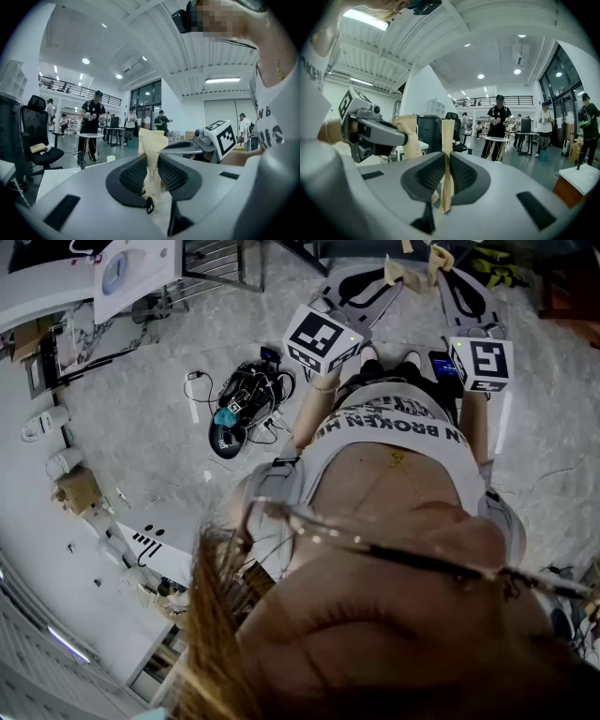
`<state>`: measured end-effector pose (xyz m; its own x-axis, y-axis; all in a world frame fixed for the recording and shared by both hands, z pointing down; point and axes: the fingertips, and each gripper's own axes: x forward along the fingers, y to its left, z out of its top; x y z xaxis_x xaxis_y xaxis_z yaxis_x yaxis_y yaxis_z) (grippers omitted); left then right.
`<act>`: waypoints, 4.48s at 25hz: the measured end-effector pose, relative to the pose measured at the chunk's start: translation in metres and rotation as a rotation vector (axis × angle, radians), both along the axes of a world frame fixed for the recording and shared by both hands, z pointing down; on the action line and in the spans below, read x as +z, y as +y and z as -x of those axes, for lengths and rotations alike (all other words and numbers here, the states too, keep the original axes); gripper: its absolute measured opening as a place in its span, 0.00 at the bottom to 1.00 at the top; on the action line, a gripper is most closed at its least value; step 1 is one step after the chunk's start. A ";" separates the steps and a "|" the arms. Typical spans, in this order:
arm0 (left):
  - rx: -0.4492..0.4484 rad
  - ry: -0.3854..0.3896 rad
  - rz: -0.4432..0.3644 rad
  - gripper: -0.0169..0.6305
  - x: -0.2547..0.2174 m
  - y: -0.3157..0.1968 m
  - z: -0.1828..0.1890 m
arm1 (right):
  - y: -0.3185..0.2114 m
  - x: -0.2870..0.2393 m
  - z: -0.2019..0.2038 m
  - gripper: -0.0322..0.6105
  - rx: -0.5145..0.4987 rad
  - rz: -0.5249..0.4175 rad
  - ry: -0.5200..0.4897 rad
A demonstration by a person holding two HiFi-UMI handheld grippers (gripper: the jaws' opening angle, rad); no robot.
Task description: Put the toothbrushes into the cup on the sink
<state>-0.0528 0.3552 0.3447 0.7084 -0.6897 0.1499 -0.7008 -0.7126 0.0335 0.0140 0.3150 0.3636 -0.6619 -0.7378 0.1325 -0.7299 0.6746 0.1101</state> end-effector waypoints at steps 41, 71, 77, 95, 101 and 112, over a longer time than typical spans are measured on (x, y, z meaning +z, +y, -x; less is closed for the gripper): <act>0.112 -0.002 -0.009 0.16 0.012 -0.165 0.022 | -0.156 0.005 0.024 0.12 0.088 -0.007 -0.036; 0.032 0.027 -0.023 0.15 0.028 -0.243 0.086 | -0.237 0.021 0.068 0.12 0.082 -0.007 -0.013; 0.008 0.029 -0.017 0.15 0.008 -0.310 0.074 | -0.303 0.001 0.065 0.12 0.032 0.006 -0.023; -0.063 -0.006 -0.006 0.15 -0.002 -0.425 -0.013 | -0.420 -0.002 -0.017 0.12 -0.057 0.023 -0.040; -0.087 -0.012 0.001 0.15 0.012 -0.429 -0.012 | -0.426 0.015 -0.021 0.12 -0.057 0.031 -0.036; -0.015 -0.010 -0.005 0.15 0.018 -0.449 0.000 | -0.435 0.023 -0.021 0.12 0.043 0.030 -0.053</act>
